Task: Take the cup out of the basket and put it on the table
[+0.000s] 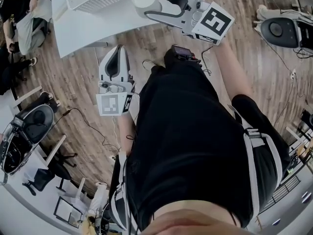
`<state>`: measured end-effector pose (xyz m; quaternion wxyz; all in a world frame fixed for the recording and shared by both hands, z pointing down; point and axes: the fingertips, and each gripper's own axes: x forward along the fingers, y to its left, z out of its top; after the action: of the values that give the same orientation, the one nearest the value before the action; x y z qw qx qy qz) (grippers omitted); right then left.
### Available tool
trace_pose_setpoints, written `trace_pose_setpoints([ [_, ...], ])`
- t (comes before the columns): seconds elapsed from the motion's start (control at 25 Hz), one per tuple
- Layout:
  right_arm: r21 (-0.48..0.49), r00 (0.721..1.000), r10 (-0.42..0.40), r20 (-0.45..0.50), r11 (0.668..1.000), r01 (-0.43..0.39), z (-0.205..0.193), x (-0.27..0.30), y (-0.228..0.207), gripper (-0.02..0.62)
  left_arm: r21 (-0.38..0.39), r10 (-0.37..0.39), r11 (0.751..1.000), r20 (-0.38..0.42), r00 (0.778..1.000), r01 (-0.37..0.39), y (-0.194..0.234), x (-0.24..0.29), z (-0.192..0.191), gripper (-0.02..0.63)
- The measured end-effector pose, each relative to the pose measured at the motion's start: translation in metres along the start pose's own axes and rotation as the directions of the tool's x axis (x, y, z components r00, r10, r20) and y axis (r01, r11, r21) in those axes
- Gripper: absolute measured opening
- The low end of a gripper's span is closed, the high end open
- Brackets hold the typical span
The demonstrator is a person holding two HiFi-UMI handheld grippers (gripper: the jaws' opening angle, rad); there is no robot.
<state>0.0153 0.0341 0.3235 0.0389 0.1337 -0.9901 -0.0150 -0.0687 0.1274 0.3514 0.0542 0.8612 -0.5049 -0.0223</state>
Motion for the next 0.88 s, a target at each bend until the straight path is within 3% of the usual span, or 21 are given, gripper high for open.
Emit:
trace_pose_setpoints([
  [0.2,0.026,0.999,-0.003,0.041,1.0,0.002,0.004,-0.024,-0.004,0.249,0.005,0.004,1.0,-0.002,1.0,-0.004,-0.015,0.028,0.004,0.021],
  [0.48,0.065,0.995,-0.026,0.099,0.998,0.02,0.006,-0.092,0.0,0.249,0.025,-0.031,0.999,0.005,1.0,0.031,-0.077,0.067,0.009,0.021],
  [0.88,0.091,0.991,-0.073,0.109,0.994,0.063,-0.001,-0.118,-0.006,0.247,0.029,-0.056,0.998,-0.01,0.998,0.056,-0.089,0.087,0.004,0.021],
])
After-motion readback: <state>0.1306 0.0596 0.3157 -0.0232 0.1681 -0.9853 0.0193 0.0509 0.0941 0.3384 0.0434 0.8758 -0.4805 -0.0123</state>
